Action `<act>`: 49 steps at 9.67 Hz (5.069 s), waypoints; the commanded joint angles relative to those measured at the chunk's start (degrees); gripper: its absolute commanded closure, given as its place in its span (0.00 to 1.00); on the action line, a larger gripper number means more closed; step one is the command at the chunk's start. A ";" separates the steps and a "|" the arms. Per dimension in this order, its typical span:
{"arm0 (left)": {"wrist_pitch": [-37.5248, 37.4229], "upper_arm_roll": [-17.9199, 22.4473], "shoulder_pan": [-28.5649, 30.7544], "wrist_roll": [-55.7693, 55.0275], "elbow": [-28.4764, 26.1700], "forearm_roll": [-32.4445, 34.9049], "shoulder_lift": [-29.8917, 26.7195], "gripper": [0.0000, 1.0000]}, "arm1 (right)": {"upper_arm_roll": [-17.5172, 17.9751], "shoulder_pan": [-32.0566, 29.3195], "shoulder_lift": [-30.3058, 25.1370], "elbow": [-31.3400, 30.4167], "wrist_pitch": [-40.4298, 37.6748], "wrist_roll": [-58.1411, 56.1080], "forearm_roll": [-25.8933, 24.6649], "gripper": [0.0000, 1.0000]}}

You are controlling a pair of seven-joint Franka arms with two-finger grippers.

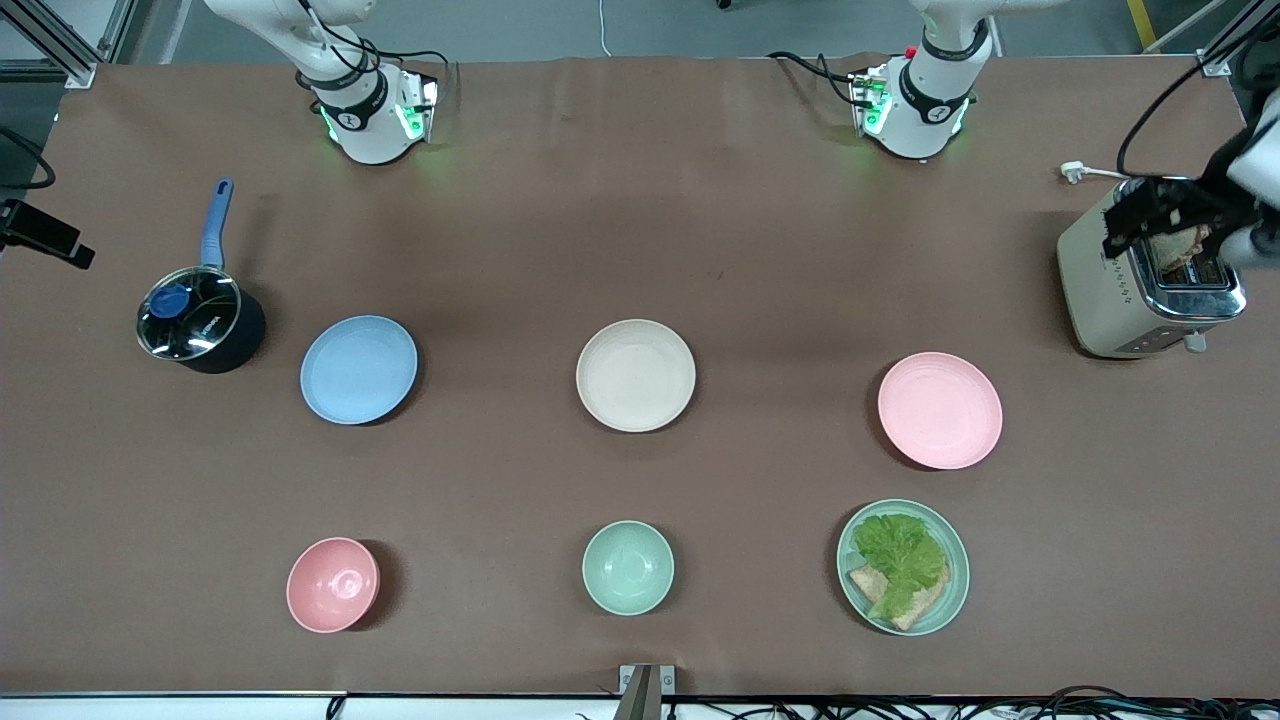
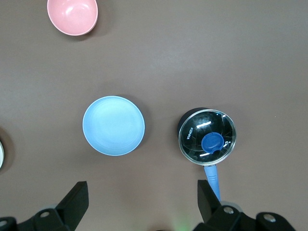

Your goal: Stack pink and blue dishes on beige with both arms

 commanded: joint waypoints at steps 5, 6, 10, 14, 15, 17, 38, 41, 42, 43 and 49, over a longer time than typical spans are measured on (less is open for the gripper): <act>25.55 -0.46 13.02 23.27 -13.48 -8.07 16.59 0.00 | -0.56 -2.50 6.12 -8.29 8.38 -14.67 5.38 0.00; 26.70 -0.46 14.52 28.03 -13.39 -13.16 20.20 0.00 | -1.96 -2.51 6.13 -15.21 15.66 -18.52 6.90 0.00; 32.67 -0.72 14.98 33.34 -13.65 -18.12 28.65 0.08 | -2.50 -1.72 14.19 -31.43 41.17 -29.16 12.62 0.00; 36.37 -2.21 14.97 35.11 -13.48 -18.66 34.55 0.42 | -2.50 -1.64 21.33 -37.41 53.24 -47.28 28.94 0.00; 36.55 -2.30 14.97 35.11 -13.56 -18.92 35.52 0.49 | -2.24 -1.28 21.43 -39.60 55.09 -51.57 31.93 0.00; 36.73 -2.92 14.97 35.11 -13.48 -19.02 36.14 0.68 | -2.24 -0.75 21.51 -40.76 55.46 -58.70 38.35 0.01; 50.61 -20.76 -13.94 -41.42 -17.61 2.06 33.94 0.96 | -7.25 8.10 15.46 -14.93 13.97 -18.87 29.33 0.99; 50.71 -20.67 -15.79 -45.65 -16.90 2.43 34.56 0.54 | -5.33 13.82 14.84 -14.93 16.59 -8.40 29.33 0.99; 50.62 -20.67 -15.70 -46.88 -16.90 2.43 34.39 0.01 | -2.62 14.01 14.84 -15.01 18.35 -4.28 29.33 0.99; 50.10 -20.59 -15.35 -46.89 -16.73 2.43 33.51 0.00 | 0.19 14.01 14.84 -15.19 20.45 -0.49 29.33 0.99; 22.62 -20.59 -0.69 -36.46 0.64 10.40 20.43 0.00 | 18.13 15.06 19.83 -20.03 40.67 18.23 29.59 0.98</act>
